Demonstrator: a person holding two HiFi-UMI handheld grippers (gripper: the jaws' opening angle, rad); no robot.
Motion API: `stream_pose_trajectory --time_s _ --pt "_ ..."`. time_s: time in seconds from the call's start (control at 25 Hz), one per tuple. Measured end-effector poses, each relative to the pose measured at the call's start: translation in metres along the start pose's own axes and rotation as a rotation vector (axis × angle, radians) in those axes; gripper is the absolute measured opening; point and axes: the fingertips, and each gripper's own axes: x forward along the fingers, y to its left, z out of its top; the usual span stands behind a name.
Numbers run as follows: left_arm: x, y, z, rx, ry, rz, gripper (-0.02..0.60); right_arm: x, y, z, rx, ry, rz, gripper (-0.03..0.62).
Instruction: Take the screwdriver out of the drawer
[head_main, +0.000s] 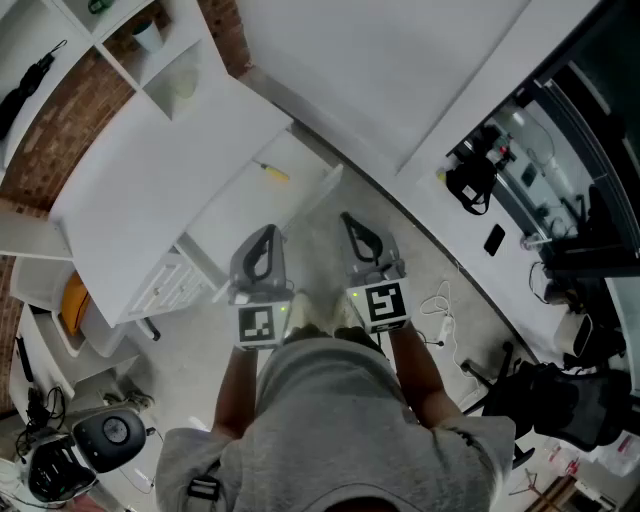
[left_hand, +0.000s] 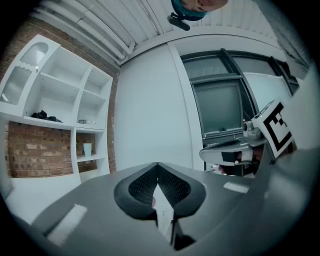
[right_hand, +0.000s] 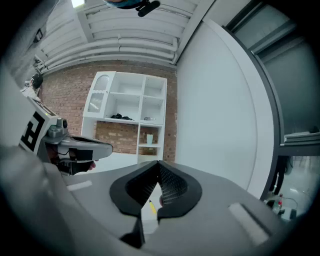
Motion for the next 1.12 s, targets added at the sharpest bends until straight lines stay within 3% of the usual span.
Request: stream_pose_trajectory --time_s 0.48,1.12 --pt "-0.003 0.029 -0.010 -0.016 0.014 0.002 0.012 0.024 0.017 0.001 0.018 0.009 -0.005 0.003" --pt "0.017 0.104 -0.024 -0.048 0.010 0.051 0.012 0.108 0.054 -0.002 0.012 0.074 0.101 0.003"
